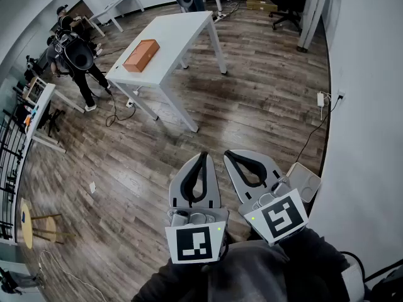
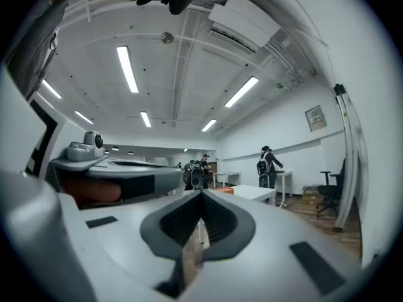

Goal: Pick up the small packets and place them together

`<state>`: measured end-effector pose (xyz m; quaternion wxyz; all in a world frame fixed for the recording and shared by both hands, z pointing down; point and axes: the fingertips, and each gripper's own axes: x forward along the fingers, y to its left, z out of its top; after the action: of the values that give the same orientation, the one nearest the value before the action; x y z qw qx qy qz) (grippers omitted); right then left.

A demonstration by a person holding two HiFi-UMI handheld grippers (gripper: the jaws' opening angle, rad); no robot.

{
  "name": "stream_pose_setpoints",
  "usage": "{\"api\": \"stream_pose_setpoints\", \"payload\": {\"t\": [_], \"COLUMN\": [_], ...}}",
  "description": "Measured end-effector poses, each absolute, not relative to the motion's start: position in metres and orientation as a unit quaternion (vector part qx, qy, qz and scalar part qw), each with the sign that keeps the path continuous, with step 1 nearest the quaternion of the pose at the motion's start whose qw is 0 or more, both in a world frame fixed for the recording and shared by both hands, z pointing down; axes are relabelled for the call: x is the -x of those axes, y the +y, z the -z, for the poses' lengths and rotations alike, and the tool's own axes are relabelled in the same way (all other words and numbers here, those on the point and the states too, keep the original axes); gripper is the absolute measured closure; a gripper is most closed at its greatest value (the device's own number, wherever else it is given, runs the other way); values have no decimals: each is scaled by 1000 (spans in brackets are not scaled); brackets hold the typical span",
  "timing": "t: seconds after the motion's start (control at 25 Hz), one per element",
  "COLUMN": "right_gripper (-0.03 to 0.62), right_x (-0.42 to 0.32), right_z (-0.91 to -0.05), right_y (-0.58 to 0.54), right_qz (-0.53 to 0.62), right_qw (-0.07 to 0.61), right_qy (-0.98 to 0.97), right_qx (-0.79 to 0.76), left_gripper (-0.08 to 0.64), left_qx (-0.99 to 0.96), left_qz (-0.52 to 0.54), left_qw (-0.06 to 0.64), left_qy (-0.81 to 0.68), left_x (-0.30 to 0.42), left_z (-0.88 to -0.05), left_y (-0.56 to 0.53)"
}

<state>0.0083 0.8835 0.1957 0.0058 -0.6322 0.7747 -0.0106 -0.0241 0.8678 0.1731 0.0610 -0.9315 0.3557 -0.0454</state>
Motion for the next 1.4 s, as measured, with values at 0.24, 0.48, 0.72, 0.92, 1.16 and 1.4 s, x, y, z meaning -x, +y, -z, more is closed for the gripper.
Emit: {"api": "stream_pose_setpoints", "payload": {"t": [0.24,0.48,0.72,0.92,1.16,1.4], "right_gripper": [589,589,588,588,588,588], "right_x": [-32,-48,-41,-27,-7,0], "right_z": [-199,-205,-215,-225,-230,-245], "right_y": [894,891,870,830,748,667], "right_qz": [9,25,39,46,52,63], "right_qw": [3,12,16,8,-2,-7], "right_qy": [774,775,784,793,801,800], "right_qx": [633,631,619,608,597,596], "left_gripper": [563,563,563,563,563,563], "left_qx": [933,930,927,925,925,923], "left_qz": [46,55,53,47,40,38], "left_qw": [58,54,48,39,30,8], "left_qy": [352,359,367,375,376,382], "left_x": [-1,-13,-9,6,19,29], "left_z": [-177,-183,-191,-199,-202,-216], "left_y": [879,876,854,811,728,645]}}
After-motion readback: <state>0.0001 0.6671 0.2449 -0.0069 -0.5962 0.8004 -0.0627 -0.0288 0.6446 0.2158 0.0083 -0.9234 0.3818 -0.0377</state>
